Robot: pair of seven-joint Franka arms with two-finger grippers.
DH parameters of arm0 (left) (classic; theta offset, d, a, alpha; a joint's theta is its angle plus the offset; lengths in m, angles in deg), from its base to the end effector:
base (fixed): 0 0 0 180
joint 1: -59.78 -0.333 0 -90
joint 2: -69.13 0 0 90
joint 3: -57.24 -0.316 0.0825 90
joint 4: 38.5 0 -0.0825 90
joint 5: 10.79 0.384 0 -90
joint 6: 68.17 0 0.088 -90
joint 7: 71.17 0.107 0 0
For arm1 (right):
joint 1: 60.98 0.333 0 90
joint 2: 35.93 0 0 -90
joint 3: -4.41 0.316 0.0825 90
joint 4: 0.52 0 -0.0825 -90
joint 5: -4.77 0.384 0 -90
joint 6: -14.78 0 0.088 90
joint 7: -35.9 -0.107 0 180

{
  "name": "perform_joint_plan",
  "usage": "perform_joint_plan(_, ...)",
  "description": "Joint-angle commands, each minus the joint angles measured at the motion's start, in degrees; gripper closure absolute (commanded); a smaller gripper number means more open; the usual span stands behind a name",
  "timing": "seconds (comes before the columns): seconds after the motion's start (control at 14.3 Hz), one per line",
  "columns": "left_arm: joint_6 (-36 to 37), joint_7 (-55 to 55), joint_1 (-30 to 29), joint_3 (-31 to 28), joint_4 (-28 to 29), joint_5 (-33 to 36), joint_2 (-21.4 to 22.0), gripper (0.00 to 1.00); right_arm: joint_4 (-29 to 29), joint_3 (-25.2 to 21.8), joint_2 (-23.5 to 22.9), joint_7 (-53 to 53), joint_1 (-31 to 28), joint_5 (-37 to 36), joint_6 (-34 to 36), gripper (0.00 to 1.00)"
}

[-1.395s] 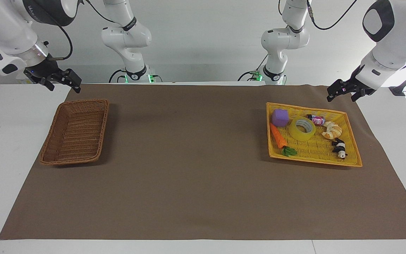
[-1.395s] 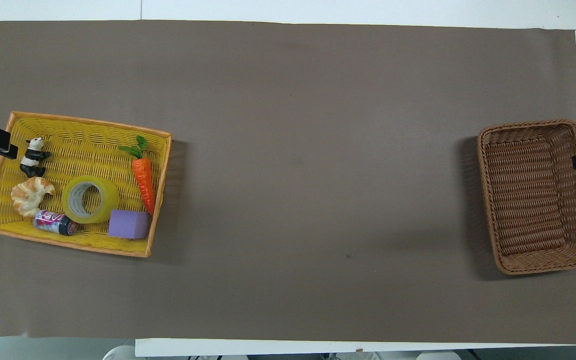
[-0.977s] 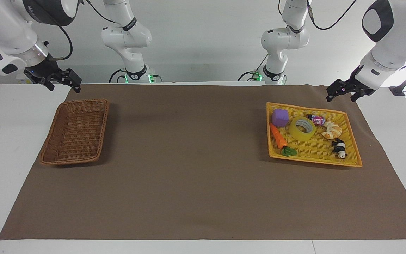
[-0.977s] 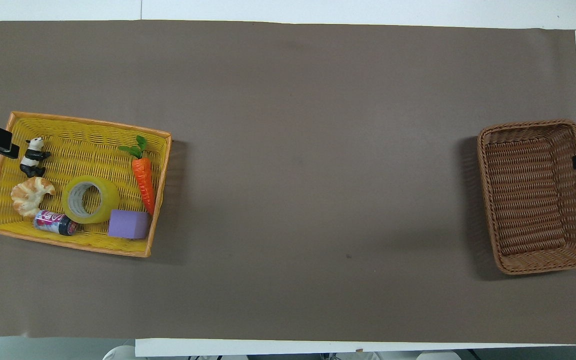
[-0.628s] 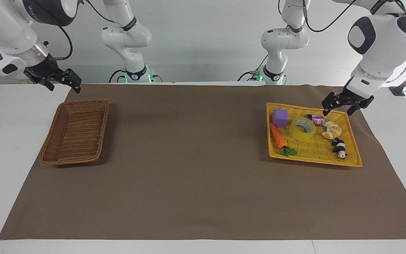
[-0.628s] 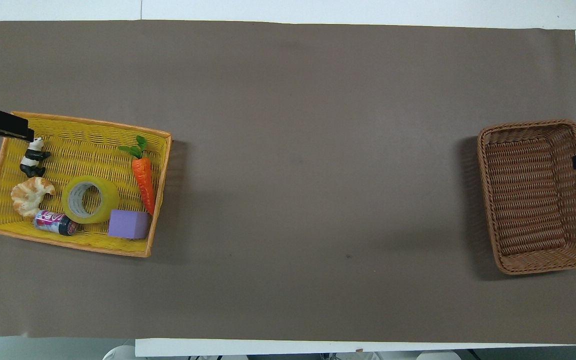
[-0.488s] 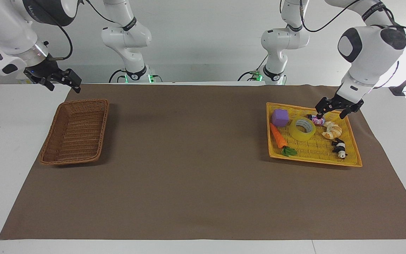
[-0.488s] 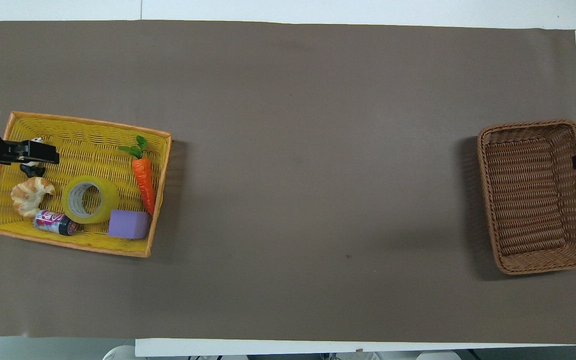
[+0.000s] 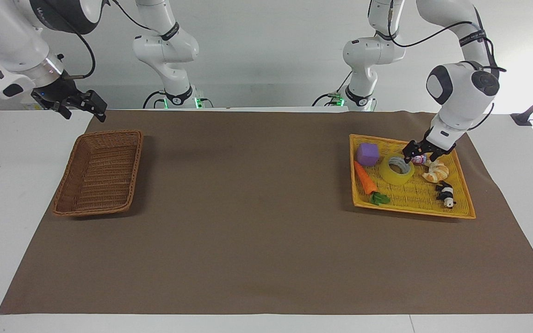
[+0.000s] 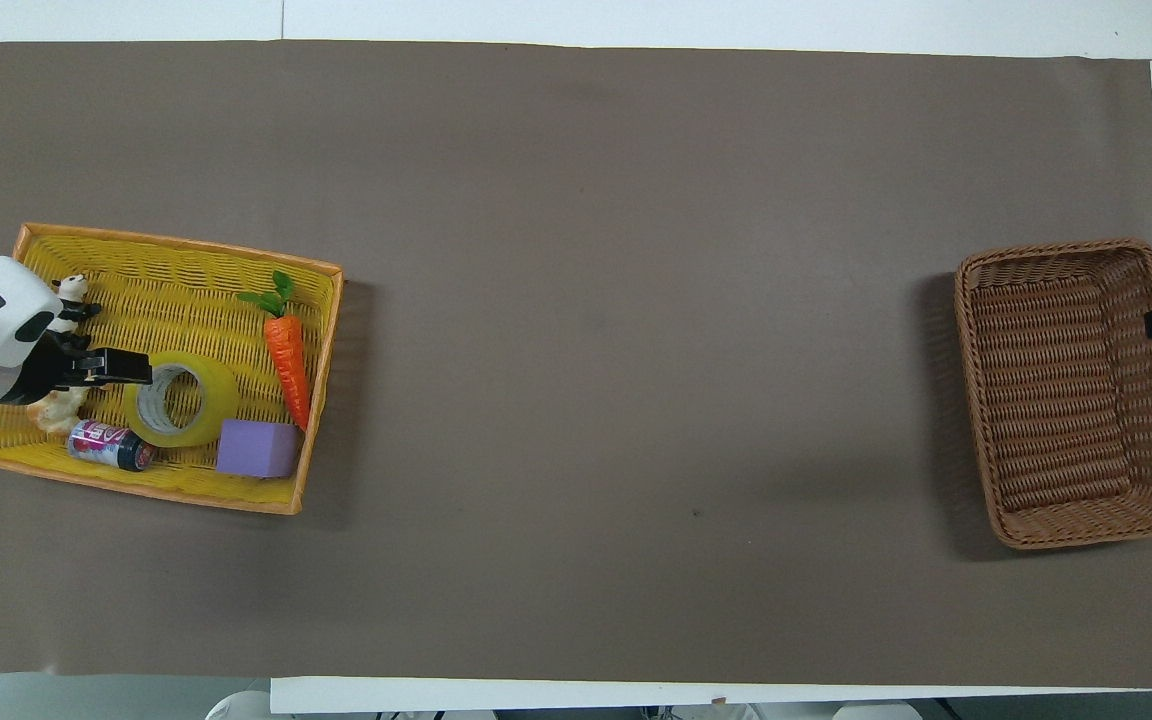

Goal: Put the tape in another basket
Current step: 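Reach the left gripper down into the yellow tray onto the tape roll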

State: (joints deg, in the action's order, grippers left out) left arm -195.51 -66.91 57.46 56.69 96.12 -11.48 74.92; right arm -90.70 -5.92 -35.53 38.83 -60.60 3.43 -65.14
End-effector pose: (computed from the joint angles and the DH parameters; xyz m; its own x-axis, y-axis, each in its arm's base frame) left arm 0.4857 0.0240 0.3700 0.9995 -0.0170 -0.0252 -0.0167 -0.9998 0.0123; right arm 0.5238 -0.0951 0.6130 0.9773 -0.1235 -0.1722 -0.1230 -0.9923 0.0133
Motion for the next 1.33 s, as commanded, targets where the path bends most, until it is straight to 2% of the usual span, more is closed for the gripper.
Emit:
perform_joint_plan(0.0, -2.3, 1.5, -0.5, 0.2, 2.3, 0.1, -0.1, 0.0, -1.0, 0.2, 1.1, 1.3, -0.3, 0.2, 0.3, 0.0)
perform_joint_plan(0.49, -7.0, 5.1, 0.6, 0.2, 3.9, 0.1, -2.7, 0.01, -1.0, 0.2, 1.1, 1.3, -0.4, 0.2, 0.3, 0.0)
perform_joint_plan(0.77, -10.4, 6.2, 0.6, 0.2, 4.7, 0.1, -5.6, 0.12, -1.0, 0.2, 1.1, 1.3, -0.4, 0.2, 0.3, 0.0)
perform_joint_plan(0.84, -10.6, 6.2, 0.6, 0.2, 4.9, 0.1, -5.7, 0.2, -1.0, 0.2, 1.1, 1.3, -0.3, 0.2, 0.3, 0.0)
perform_joint_plan(0.91, -10.3, 6.2, 0.6, 0.2, 5.0, 0.1, -5.7, 0.38, -1.0, 0.2, 1.1, 1.3, -0.4, 0.2, 0.3, 0.0)
perform_joint_plan(1.05, -9.5, 6.0, 0.0, 0.2, 4.9, 0.1, -5.6, 0.87, -1.0, 0.2, 1.1, 1.3, -0.4, 0.2, 0.3, 0.0)
perform_joint_plan(1.12, -9.4, 6.0, -0.1, 0.2, 4.6, 0.1, -5.7, 1.0, -1.0, 0.2, 1.1, 1.3, -0.3, 0.2, 0.3, 0.0)
perform_joint_plan(1.26, -8.9, 5.8, 0.1, 0.2, 3.3, 0.1, -6.0, 1.0, -1.0, 0.1, 1.2, 1.2, -0.4, 0.2, 0.3, 0.0)
